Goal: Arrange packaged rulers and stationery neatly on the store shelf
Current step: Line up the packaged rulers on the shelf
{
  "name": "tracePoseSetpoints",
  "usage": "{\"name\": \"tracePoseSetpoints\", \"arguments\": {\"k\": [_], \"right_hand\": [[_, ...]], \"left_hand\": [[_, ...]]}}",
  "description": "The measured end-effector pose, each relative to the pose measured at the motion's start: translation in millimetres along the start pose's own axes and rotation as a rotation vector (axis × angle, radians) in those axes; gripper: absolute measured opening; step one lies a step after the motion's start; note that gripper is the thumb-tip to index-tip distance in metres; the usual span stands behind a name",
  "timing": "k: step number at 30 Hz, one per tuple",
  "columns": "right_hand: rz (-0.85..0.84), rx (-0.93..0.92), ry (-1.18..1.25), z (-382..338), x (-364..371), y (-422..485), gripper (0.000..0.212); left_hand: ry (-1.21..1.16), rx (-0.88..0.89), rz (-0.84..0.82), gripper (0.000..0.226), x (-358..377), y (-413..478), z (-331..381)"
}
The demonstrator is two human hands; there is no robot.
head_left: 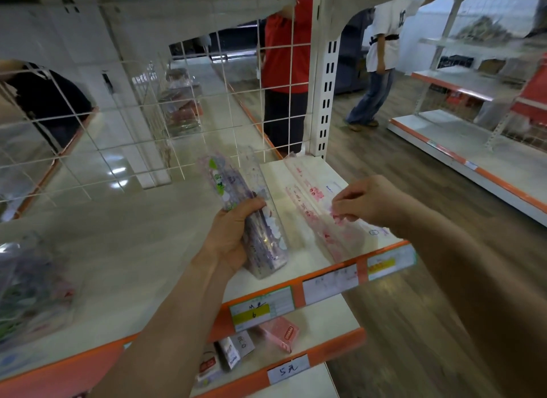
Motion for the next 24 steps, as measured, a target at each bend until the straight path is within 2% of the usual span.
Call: {"name": "tracePoseSetpoints", "arguments": {"k": [7, 15, 18, 21, 24], "right_hand": [[-0.073, 0.034, -0.034, 10.4, 25.1, -4.2, 0.006], [-0.058, -0.01, -0.253, 16.5, 29.1, -6.1, 0.014], [0.008, -0.115, -0.402, 7.4, 23.6, -9.9, 0.016], [0.1, -0.256, -0.235, -18.4, 21.5, -17.4, 0.015], [0.039, -0.235, 0.044, -35.0, 41.8, -28.6, 0.015]], "left_hand": [[0.003, 0.006, 0.004, 0.004, -0.5, -0.9, 0.3], [-0.003, -0.007, 0.005, 0.003, -0.7, 1.1, -2.2], [-0.015, -0.007, 0.001, 0.002, -0.3, 1.6, -1.9], [-0.009, -0.002, -0.017, 0.004, 1.6, 0.4, -2.4], [0.024, 0.017, -0.031, 0.004, 4.5, -1.4, -2.4]]}}
Point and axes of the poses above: each hand's wrist, its own y-axis towards the middle knuckle, its own x-axis out of the palm, z = x × y, the point moved 10 cm from there along y, towards the middle knuckle, and after that the axes turned 13 degrees about z, right-handed, at the moved point
